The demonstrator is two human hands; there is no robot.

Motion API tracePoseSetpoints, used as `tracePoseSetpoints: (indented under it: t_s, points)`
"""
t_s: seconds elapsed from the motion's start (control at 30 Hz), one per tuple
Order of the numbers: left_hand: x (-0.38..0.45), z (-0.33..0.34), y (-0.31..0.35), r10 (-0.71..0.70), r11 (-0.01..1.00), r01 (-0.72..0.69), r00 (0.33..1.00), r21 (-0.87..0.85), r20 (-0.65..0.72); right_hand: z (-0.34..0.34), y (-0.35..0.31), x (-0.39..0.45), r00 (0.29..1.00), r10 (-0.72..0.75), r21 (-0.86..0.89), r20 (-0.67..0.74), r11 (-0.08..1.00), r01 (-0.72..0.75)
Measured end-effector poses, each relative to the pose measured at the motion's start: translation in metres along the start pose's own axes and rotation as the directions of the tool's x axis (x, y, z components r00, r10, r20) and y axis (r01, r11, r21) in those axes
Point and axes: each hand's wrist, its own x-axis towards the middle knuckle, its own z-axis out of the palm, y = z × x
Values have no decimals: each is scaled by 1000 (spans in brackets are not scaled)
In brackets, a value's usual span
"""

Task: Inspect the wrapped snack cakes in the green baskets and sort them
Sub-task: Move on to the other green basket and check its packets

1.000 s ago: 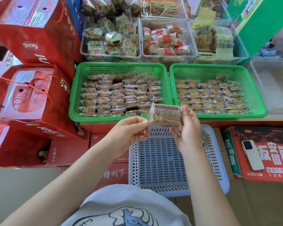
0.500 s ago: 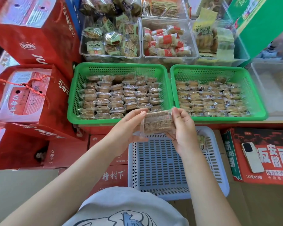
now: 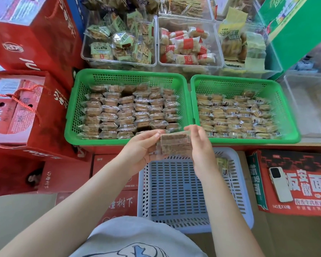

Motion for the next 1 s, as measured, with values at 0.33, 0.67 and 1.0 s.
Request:
tracePoseSetpoints:
  t_s: [0.33,0.67,1.0]
  points:
    - [64,-4,-11,375,540,-199,927,817,-22,-34,-21,52,988,-153,-487,5,863,136]
    - [100,-42,-29,185,-399,-198,939,895,291,7,-4,105,887,11,-866,462,223,448]
    - [115,-42,-25,214,-482,-171,928,859,305,17,9,121,897,32,-891,442,-104,443]
